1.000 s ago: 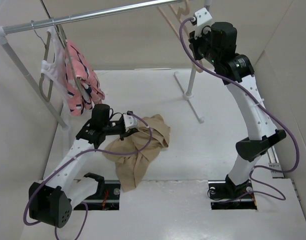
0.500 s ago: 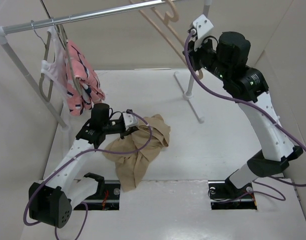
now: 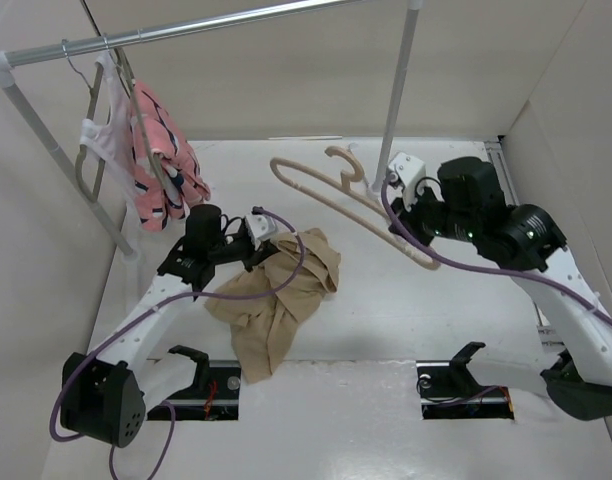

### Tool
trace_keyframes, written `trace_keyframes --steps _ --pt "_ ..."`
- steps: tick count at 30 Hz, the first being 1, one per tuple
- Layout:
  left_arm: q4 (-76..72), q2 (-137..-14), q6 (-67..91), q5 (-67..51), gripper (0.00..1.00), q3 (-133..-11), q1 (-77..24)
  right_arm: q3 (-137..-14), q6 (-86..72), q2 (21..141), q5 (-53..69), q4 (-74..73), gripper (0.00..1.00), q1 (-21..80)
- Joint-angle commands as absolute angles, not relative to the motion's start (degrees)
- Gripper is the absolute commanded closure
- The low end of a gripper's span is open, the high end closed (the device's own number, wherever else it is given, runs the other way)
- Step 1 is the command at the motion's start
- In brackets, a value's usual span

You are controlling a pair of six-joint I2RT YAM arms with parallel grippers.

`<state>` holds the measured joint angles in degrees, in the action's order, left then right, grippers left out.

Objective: Place the t-shirt on the hanger
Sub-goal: Place tshirt on hanger

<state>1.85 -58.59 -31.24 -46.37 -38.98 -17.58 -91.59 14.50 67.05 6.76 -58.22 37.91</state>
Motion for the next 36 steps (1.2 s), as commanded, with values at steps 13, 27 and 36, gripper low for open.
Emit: trace_keyframes --steps 13,27,36 --pt "-2.37 -67.50 -22.59 -39.54 1.00 -43.24 -17.75 -85.70 3.08 52.74 14.14 -77.17 1.00 38.93" --pt "2.72 -68.03 -32.86 -45.17 1.00 -44.91 -17.75 -82.18 3.16 52.64 11.07 -71.46 1.00 42.98" --pt "12.03 -68.03 -43.77 -50.89 1.00 -47.46 -17.75 -86.83 9.66 60.55 3.88 -70.31 1.00 48.24"
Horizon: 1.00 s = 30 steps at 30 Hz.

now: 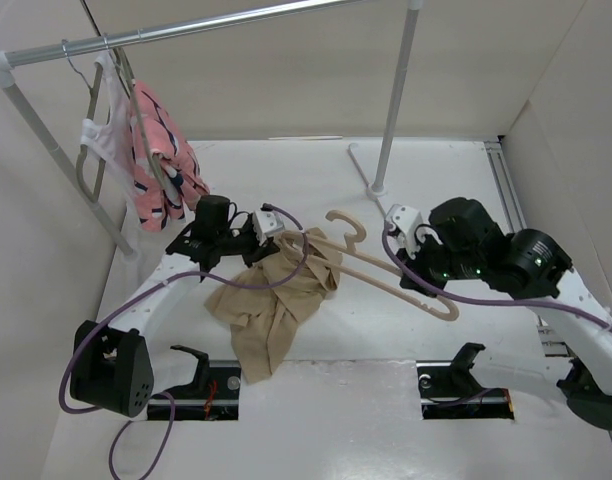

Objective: Place the t-shirt on the hanger
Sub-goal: Place tshirt on hanger

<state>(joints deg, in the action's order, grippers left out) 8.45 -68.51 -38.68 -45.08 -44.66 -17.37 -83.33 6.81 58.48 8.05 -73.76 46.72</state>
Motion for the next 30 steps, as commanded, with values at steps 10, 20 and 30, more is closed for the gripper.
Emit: trace_keyframes --steps 10,20,30 --pt "12.57 -68.03 -47.54 -48.34 1.00 -47.46 -17.75 -97.47 10.72 65.04 -6.23 -79.19 1.00 52.29" --pt "13.18 -68.55 -48.08 -46.76 1.00 -47.46 -17.75 -96.77 10.72 67.23 -8.96 -79.19 1.00 53.35" --pt "8.35 -68.55 -44.30 -43.86 1.00 -47.98 -17.75 -90.09 12.48 63.64 2.19 -74.27 1.00 53.35"
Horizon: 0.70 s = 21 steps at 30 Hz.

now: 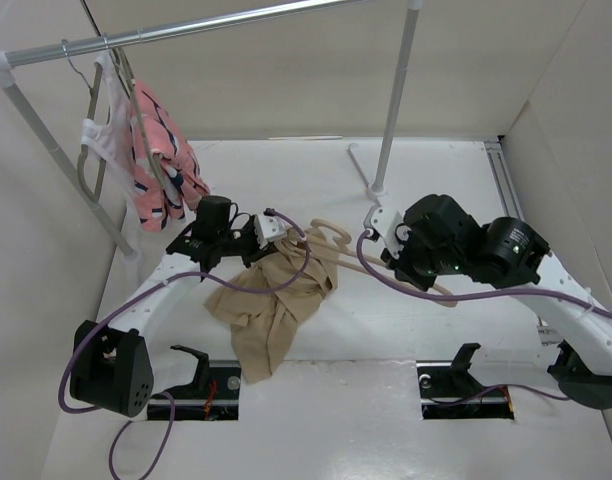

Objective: Place the t-shirt on the hanger
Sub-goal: Place tshirt on hanger

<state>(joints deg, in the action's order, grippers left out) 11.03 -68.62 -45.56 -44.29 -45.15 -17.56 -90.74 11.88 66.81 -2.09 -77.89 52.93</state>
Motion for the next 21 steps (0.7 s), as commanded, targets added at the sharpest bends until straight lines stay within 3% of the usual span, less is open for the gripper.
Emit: trace_keyframes --steps 1,13,19,21 --pt "8.35 -68.55 -45.08 -43.34 1.00 -47.99 -17.75 -89.39 12.48 62.59 2.81 -72.79 1.00 53.35" --pt "29.52 -69.08 -66.44 -57.12 0.95 -57.21 -18.28 -85.70 15.03 60.73 8.44 -64.43 1.00 53.35" --pt "32.86 -69.08 -67.84 -58.10 0.95 -60.82 -18.81 -83.94 15.64 59.42 10.19 -63.81 1.00 53.88" --pt "34.79 -69.08 -70.12 -56.35 0.99 -61.52 -18.81 -83.32 15.64 58.54 10.20 -63.81 1.00 53.88"
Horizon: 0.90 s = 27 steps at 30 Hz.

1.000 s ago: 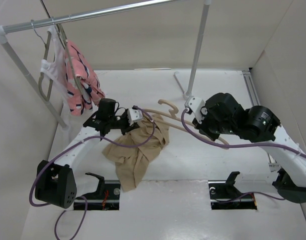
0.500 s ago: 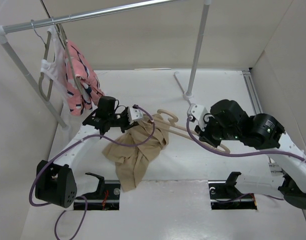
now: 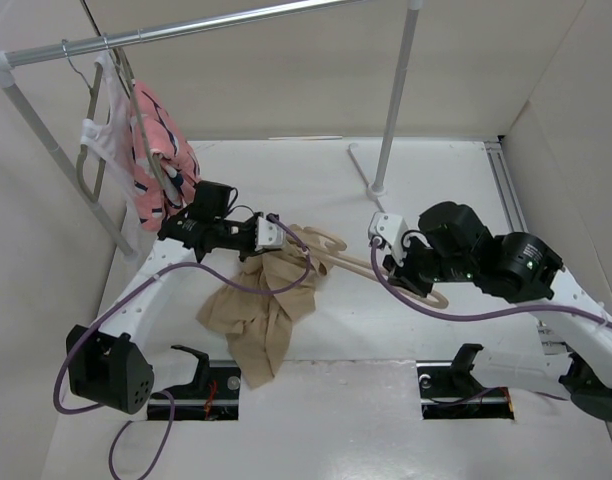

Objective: Place the t-shirt on the hanger
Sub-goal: Place tshirt on hanger

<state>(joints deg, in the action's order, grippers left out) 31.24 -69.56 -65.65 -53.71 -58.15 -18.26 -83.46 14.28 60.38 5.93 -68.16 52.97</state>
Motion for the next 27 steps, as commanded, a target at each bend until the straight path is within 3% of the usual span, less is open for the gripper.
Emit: trace_keyframes --steps 1,7,14,21,27 --pt "35.67 -69.08 -71.27 -53.73 1.00 -61.52 -18.81 -83.32 15.64 57.58 10.80 -63.81 1.00 53.88" --pt "36.31 -69.08 -74.53 -44.31 1.00 -61.52 -18.81 -82.27 13.97 55.28 13.79 -63.81 1.00 53.88" --pt "29.80 -67.95 -69.08 -42.89 0.95 -61.52 -18.28 -78.84 13.45 56.43 16.44 -64.86 1.00 53.88" --pt "34.17 -64.95 -75.74 -46.22 0.89 -59.86 -18.28 -77.70 14.06 57.48 14.59 -64.34 1.00 53.88" --pt "40.87 -64.95 -83.94 -53.87 0.93 -59.85 -18.28 -77.17 15.99 58.80 15.64 -59.86 1.00 53.88"
